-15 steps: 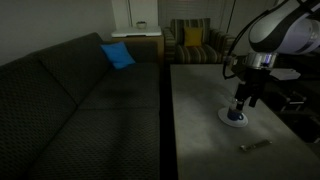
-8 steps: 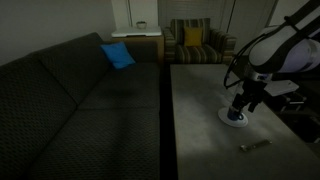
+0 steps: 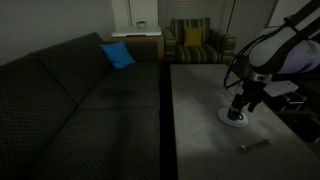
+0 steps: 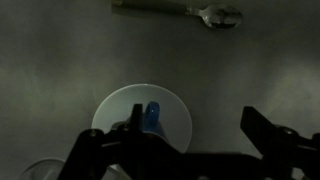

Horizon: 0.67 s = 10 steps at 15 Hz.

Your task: Remove the blue mug from the white plate and put it on the table

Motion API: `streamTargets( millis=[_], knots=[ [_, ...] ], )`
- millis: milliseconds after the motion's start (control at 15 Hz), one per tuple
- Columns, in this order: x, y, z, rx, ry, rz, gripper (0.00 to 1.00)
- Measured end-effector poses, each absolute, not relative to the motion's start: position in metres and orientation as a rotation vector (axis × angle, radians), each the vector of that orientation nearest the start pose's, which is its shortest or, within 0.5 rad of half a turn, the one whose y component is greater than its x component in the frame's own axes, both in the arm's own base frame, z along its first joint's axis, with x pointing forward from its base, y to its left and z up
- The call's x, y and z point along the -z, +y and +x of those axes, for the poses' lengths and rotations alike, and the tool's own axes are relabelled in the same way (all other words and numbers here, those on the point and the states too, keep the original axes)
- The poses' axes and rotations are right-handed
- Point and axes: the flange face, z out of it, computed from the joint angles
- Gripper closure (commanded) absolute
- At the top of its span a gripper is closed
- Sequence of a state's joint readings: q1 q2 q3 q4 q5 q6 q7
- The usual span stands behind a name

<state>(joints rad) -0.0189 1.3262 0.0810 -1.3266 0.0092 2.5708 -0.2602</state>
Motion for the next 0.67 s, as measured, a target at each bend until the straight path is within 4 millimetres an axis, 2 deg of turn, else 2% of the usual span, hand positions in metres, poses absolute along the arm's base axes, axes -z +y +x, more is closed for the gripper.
streamTargets(
  millis=[333,667],
  knots=[
    [0.077,0.035,0.669,-0.089,-0.38,-3.025,0.0],
    [0.082,0.029,0.681,-0.099,-0.349,-3.038,0.0]
  ],
)
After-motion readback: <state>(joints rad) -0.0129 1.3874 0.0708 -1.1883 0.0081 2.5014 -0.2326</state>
